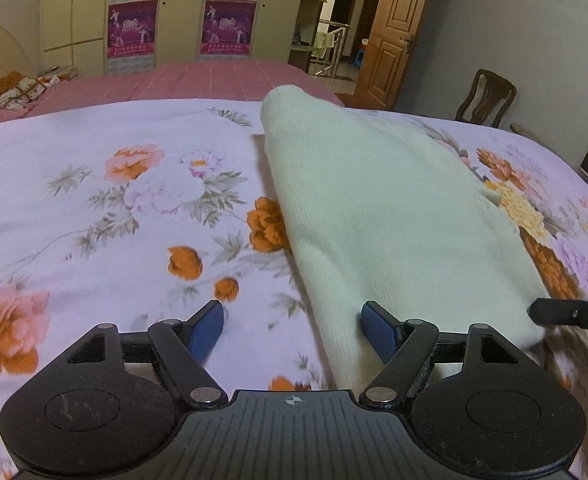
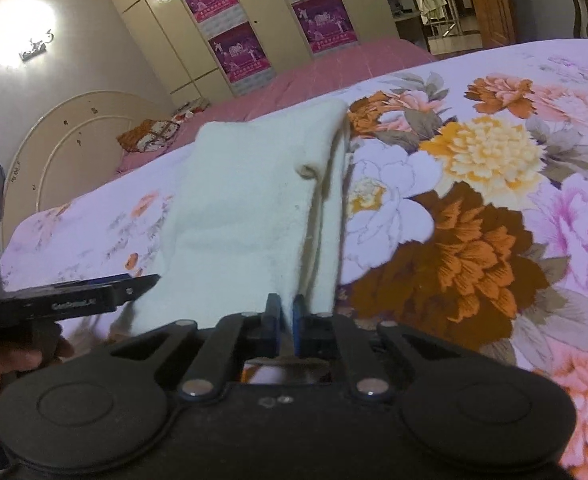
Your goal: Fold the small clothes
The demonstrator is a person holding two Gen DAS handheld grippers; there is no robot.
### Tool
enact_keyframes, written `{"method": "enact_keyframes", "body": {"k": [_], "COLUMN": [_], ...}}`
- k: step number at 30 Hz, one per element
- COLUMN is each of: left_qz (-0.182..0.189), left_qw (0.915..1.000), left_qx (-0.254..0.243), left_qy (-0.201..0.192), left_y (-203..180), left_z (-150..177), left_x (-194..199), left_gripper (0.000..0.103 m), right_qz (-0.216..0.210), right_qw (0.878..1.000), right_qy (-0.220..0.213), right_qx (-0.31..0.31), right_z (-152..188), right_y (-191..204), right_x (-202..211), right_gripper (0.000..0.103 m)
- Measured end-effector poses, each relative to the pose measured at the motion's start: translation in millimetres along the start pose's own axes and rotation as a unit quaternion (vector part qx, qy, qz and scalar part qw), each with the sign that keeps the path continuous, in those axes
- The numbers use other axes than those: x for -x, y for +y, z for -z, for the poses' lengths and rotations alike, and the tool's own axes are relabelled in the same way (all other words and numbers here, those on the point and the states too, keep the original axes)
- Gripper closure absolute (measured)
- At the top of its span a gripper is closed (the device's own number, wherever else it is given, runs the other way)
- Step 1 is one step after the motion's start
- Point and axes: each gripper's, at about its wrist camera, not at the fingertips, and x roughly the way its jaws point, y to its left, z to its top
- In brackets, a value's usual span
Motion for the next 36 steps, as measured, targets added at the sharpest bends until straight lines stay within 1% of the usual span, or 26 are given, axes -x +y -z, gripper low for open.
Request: {"method": "enact_keyframes", "body": {"k": [4,6,7,8,9,10,11,12,13,15,16,17,18,20,22,23,24,27,32,33,34,36], "left_qz": [-0.003,0.000,0.004,0.007,0.008,0.008,0.009,0.011,0.016,0.015,0.011,0.011,0.012,0.012,0.016,0.019,0.020,0.012,-0.004,-0.008,-0.012,-0.018], "left_qw": [1.0000,1.0000,0.9998,0.9992,0.9985,0.9981,0.9978,0.9975,0.9974,0.9983,0.9987,0.9989,0.9990,0.9992,0.9990,0.9988,0.9988,0.9992,0.9993,0.9993,0.9993,0.9993], "left_qx": [-0.002,0.006,0.016,0.026,0.034,0.041,0.046,0.050,0.051,0.043,0.039,0.037,0.037,0.035,0.039,0.042,0.042,0.034,0.035,0.034,0.032,0.029], "left_qy": [-0.001,0.001,-0.012,-0.029,-0.042,-0.046,-0.048,-0.049,-0.048,-0.037,-0.030,-0.026,-0.021,-0.017,-0.014,-0.014,-0.015,-0.016,-0.016,-0.016,-0.016,-0.017], "left_y": [-1.0,1.8,5.4,9.2,12.4,15.1,16.5,17.1,16.2,12.0,9.6,7.7,6.5,4.5,5.1,6.5,6.8,2.7,-3.4,-4.0,-5.7,-6.5], "left_z": [6.8,1.3,-3.8,-9.7,-16.2,-25.1,-32.2,-39.5,-45.7,-53.8,-56.3,-57.0,-56.9,-55.5,-54.1,-53.1,-52.2,-56.1,-54.5,-54.3,-53.8,-54.2], "left_x": [7.6,12.9,17.5,20.8,22.4,20.5,17.0,11.7,4.8,-11.2,-20.1,-25.6,-30.8,-37.3,-42.5,-43.5,-43.9,-46.2,-42.9,-41.8,-41.1,-41.3], "left_gripper": [0.028,0.028,0.028,0.028,0.028,0.028,0.028,0.028,0.028,0.028,0.028,0.028,0.028,0.028,0.028,0.028,0.027,0.023,0.022,0.022,0.022,0.022], "right_qz": [0.012,0.012,0.013,0.014,0.013,0.008,0.006,0.004,0.005,0.002,0.004,0.011,0.014,0.020,0.040,0.042,0.038,0.032,0.017,0.015,0.014,0.005], "right_qw": [1.000,1.000,1.000,1.000,0.999,0.998,0.997,0.996,0.995,0.995,0.996,0.996,0.997,0.998,0.998,0.999,0.999,0.999,0.999,0.999,0.999,0.999], "right_qy": [0.007,0.008,0.004,-0.011,-0.035,-0.050,-0.064,-0.074,-0.079,-0.087,-0.087,-0.084,-0.076,-0.061,-0.041,-0.034,-0.037,-0.040,-0.036,-0.035,-0.034,-0.030], "right_qx": [-0.009,-0.017,-0.019,-0.019,-0.020,-0.025,-0.035,-0.044,-0.052,-0.045,-0.036,-0.025,-0.017,-0.011,0.001,-0.001,-0.006,-0.016,-0.029,-0.030,-0.034,-0.045], "right_z": [5.3,4.6,1.8,-1.7,-8.2,-15.3,-24.1,-32.3,-41.8,-58.7,-64.6,-69.9,-73.4,-74.7,-72.3,-70.0,-66.8,-61.4,-58.5,-58.2,-58.9,-60.3], "right_y": [-6.1,-7.5,-6.8,-5.1,-3.9,-4.6,-6.0,-7.7,-8.8,-5.6,-2.8,0.3,2.0,2.3,0.3,-3.0,-6.2,-12.4,-21.5,-23.7,-25.4,-30.8], "right_x": [-1.1,-0.8,1.0,5.5,11.8,14.2,14.9,13.0,8.4,-5.0,-12.9,-23.0,-33.1,-49.2,-61.9,-66.4,-66.9,-66.9,-66.0,-66.3,-66.2,-66.2], "right_gripper": [0.097,0.096,0.091,0.088,0.081,0.074,0.070,0.058,0.056,0.059,0.063,0.065,0.070,0.071,0.073,0.074,0.074,0.070,0.065,0.063,0.057,0.053]}}
